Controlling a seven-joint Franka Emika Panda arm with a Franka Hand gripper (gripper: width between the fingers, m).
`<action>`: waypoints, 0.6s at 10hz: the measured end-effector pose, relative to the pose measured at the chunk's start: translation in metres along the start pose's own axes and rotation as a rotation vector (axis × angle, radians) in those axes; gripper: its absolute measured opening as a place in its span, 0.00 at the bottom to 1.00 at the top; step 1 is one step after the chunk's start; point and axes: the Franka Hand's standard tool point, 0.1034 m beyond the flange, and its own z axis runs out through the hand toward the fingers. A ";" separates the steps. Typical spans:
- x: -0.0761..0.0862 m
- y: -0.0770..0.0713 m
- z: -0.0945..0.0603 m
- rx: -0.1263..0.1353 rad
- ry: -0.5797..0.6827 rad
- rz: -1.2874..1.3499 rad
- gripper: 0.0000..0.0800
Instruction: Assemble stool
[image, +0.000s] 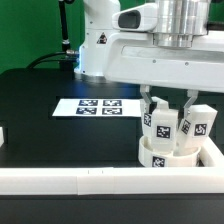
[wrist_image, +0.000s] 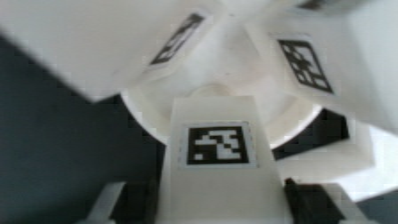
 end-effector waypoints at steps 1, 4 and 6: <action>0.000 0.000 0.000 0.003 0.001 0.075 0.42; -0.001 -0.002 0.000 0.019 -0.014 0.355 0.42; -0.003 -0.005 0.001 0.032 -0.029 0.512 0.42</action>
Offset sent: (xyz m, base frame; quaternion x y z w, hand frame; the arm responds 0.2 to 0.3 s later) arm 0.0000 0.0000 0.0000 0.0000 0.0000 0.1790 0.9838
